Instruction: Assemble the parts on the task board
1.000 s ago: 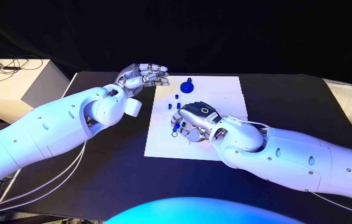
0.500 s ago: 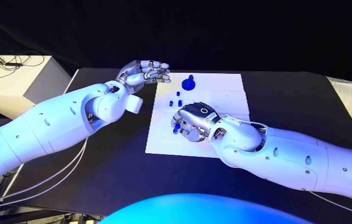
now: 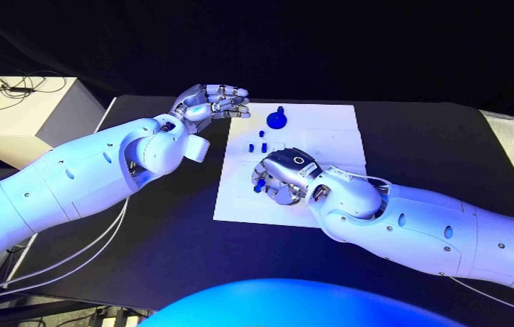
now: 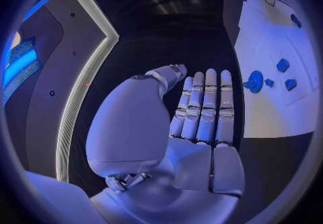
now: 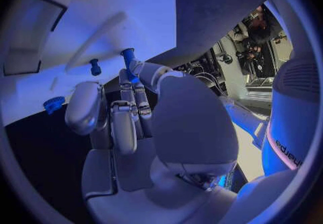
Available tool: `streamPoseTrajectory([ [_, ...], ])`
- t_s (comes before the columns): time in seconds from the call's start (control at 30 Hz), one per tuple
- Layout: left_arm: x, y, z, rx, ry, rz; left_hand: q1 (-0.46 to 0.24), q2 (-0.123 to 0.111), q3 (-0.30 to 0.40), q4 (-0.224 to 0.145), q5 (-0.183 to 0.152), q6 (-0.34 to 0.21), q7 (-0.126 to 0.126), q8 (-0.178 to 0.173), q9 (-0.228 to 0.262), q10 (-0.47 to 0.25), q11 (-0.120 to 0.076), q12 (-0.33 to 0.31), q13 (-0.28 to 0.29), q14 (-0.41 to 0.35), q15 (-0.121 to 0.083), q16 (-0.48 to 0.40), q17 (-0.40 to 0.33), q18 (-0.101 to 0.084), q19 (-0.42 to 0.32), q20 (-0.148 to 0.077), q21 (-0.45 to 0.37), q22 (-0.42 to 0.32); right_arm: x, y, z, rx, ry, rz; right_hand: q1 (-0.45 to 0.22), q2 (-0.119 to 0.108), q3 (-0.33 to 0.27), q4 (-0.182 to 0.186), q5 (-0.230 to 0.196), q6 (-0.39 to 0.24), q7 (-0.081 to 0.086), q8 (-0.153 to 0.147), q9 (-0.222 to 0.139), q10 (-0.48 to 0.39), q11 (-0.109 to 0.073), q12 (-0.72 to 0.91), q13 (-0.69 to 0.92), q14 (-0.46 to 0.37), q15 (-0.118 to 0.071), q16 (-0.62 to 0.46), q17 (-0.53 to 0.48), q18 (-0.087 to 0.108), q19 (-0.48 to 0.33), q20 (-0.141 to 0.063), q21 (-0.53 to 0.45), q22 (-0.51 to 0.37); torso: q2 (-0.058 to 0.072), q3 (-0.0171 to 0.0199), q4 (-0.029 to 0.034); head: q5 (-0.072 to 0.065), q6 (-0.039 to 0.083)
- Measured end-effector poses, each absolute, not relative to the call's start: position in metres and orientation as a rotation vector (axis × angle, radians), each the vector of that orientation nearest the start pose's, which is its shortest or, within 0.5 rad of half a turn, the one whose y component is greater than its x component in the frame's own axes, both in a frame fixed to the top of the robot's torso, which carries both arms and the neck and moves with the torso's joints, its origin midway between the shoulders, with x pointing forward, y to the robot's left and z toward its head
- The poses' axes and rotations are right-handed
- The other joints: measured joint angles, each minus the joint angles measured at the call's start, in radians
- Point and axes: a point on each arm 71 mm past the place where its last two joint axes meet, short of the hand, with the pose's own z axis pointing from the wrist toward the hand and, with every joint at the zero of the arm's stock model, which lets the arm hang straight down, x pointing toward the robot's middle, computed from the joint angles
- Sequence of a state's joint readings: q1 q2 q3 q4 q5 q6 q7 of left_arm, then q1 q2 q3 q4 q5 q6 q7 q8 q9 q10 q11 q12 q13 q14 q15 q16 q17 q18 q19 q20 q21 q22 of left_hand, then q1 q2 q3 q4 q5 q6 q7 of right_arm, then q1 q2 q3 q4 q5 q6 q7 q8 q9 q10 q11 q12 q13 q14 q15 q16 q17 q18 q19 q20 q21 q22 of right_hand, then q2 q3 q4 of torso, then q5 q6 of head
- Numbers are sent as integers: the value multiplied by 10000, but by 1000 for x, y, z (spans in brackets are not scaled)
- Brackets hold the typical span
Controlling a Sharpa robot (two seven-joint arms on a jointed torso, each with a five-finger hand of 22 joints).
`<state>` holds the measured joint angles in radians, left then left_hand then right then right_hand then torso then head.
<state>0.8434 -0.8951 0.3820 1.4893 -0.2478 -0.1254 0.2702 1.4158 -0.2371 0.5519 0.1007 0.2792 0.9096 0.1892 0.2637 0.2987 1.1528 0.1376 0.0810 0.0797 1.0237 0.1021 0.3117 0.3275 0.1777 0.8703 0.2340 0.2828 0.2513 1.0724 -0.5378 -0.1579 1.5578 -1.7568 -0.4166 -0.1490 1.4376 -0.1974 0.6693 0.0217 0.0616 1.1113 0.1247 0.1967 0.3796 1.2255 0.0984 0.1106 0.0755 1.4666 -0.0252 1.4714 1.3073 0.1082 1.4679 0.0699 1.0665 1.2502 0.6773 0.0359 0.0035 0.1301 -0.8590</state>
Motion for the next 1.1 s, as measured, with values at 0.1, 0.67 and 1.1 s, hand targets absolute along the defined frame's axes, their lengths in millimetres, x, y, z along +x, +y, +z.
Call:
streamPoseTrajectory([
  [0.1, 480, 255, -204, -11132, 14404, -15944, 0, 0, 0, 0, 0, 0, 0, 0, 0, 0, 0, 0, 0, 0, 0, 0, 0, 0, 0, 0, 0, 0, 401, -36, -256, -5358, 15874, 8739, -1, 1, 0, 0, -4, 0, 0, 0, 4, -1, -1, 0, -1, 0, 0, 0, 0, 0, 0, 0, 0, 0, 1, 0, -2, 7, -16],
  [0.67, 480, 255, -203, -11126, 14407, -15945, 0, 0, 0, 0, 0, 0, 0, 0, -8, 0, 0, 0, 1, 0, 0, -48, 24, 0, 0, 0, -41, -32, 403, -31, -261, -5568, 15898, 8593, -44, 44, 26, -29, 89, -19, 14, 39, 21, -13, -12, -2, -1, 0, 0, 0, 0, 0, 0, 1, -41, -8, -10, 0, -13, 18, -51],
  [1.1, 479, 255, -203, -11126, 14408, -15932, 0, 0, 0, 0, 0, 0, 0, 0, -7, 0, 0, 0, 1, 0, 0, -47, 23, -1, 0, 0, -41, -31, 401, -33, -266, -5589, 16016, 8773, -1039, -600, -1047, 128, 854, -1323, 177, -638, -108, -1504, -11, -452, 22, 16, 270, -327, -1, -1, -220, 291, -1489, -802, -15, 1, -18, 19, -64],
])
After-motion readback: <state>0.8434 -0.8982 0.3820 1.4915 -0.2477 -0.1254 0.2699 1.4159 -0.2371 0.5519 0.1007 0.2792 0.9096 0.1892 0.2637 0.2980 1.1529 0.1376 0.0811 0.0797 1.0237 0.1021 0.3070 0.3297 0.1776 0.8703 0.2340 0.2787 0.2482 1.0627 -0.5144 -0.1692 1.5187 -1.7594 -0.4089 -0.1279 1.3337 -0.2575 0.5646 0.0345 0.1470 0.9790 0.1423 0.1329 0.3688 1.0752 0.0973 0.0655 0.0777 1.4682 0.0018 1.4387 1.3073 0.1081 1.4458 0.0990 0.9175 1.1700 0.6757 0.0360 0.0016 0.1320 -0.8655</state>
